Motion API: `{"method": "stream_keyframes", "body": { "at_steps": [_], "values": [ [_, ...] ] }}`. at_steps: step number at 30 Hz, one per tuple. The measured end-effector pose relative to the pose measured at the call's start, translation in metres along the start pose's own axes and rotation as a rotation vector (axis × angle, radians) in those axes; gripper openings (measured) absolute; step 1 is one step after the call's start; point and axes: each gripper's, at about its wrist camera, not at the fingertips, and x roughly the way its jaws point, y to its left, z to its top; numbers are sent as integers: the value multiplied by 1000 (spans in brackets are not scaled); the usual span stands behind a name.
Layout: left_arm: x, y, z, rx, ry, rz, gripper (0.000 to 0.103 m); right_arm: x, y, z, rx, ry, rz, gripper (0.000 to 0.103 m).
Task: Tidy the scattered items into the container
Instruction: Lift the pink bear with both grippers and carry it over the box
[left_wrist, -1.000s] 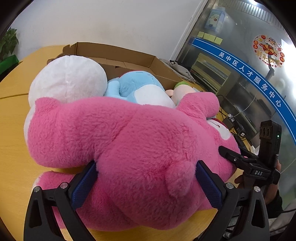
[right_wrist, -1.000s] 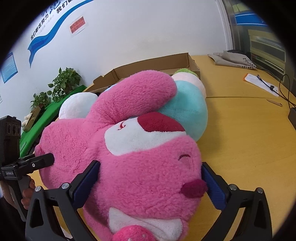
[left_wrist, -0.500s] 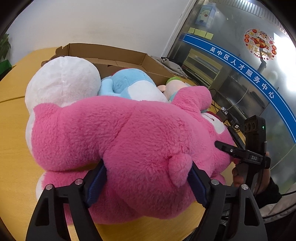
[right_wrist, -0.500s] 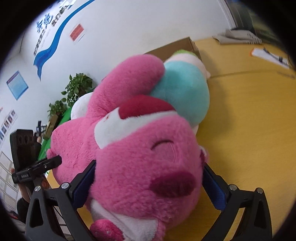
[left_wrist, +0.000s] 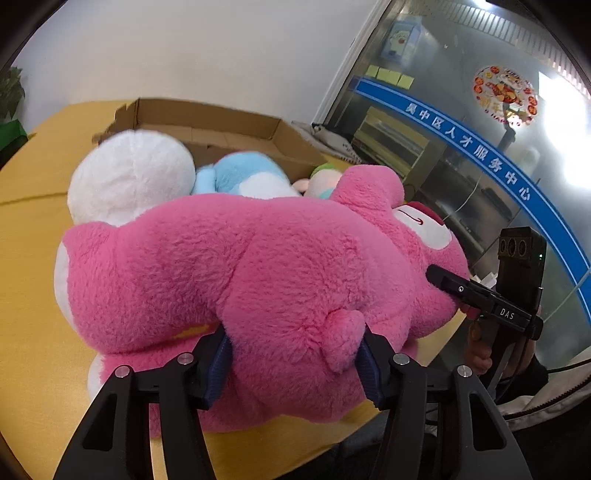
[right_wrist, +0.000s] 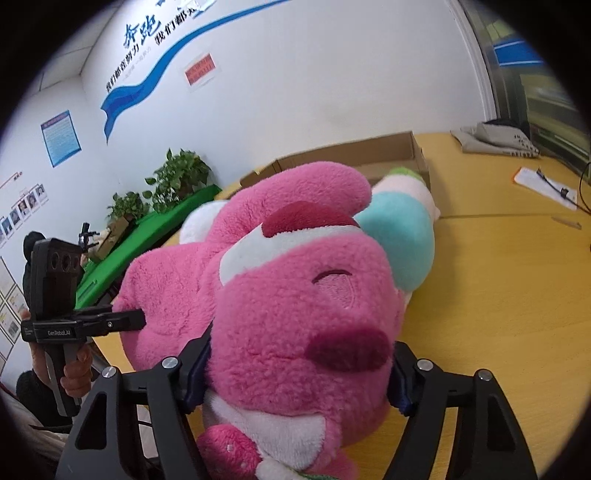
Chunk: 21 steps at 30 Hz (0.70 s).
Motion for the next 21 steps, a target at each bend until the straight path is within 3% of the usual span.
{"method": "stream_keyframes", "body": {
  "at_steps": [6,13,21],
  "values": [
    [-44,-18,49,86,-135,18,62,-22,22,46,-48,-102,19,74],
    [-56,-20,159,185,-250,37,62,-23,41,138,-149,-289,0,74],
    [-53,-18,281,256,-382,67,62,5,35,253,-179,-448,9,74]
  ]
}}
